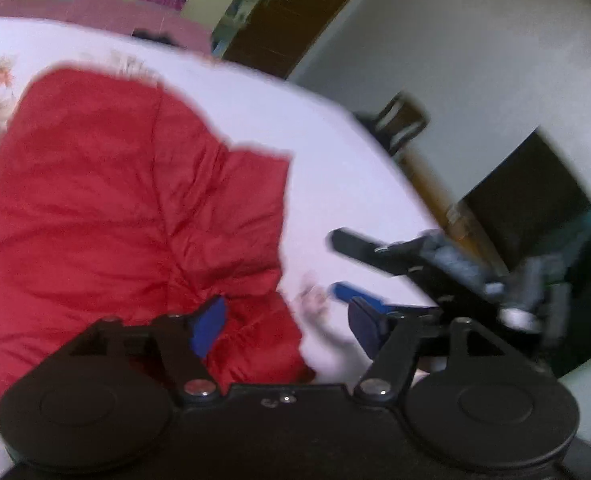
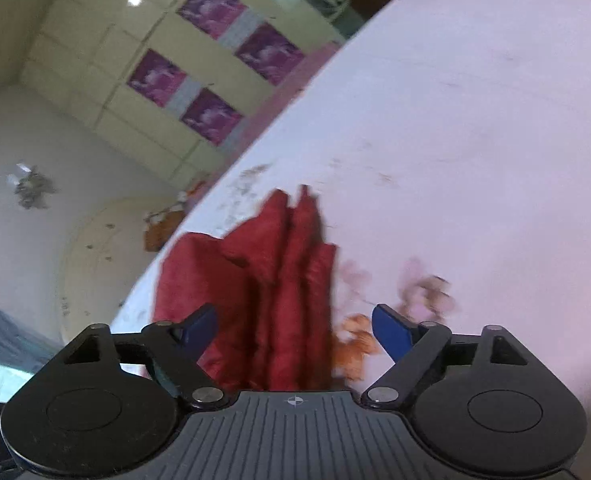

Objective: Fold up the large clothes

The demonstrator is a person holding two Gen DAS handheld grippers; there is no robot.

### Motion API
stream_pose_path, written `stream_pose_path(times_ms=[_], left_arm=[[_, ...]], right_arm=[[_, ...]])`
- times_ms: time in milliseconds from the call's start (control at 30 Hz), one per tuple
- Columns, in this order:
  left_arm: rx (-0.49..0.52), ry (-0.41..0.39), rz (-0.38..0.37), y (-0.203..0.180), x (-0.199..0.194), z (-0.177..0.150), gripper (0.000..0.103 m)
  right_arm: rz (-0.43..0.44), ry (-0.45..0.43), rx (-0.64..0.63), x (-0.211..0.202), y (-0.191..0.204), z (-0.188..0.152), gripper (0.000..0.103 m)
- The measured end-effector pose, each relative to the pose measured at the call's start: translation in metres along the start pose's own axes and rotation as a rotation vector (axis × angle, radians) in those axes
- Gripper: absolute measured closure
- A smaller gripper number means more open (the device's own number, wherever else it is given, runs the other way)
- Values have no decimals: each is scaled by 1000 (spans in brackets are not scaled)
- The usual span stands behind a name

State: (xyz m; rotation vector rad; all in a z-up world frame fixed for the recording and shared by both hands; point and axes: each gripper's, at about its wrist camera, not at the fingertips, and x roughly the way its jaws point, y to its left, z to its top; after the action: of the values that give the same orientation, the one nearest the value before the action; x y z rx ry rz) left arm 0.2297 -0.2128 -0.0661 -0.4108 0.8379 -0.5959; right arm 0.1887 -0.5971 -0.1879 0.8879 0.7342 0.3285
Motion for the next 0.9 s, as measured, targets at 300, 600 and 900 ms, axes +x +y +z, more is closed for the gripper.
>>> stream_pose_path(times_ms=[300,600,900], left_arm=[[-78,-232,257,87,-49,23,68],[-1,-74,282,109,-3,25,70],[20,-56,231,111,-5,25,70]], right_arm=[[49,112,-154,78,45,24,32],[-20,233,-165,128,39,20,32],[6,248,-186,126,52,14,79]])
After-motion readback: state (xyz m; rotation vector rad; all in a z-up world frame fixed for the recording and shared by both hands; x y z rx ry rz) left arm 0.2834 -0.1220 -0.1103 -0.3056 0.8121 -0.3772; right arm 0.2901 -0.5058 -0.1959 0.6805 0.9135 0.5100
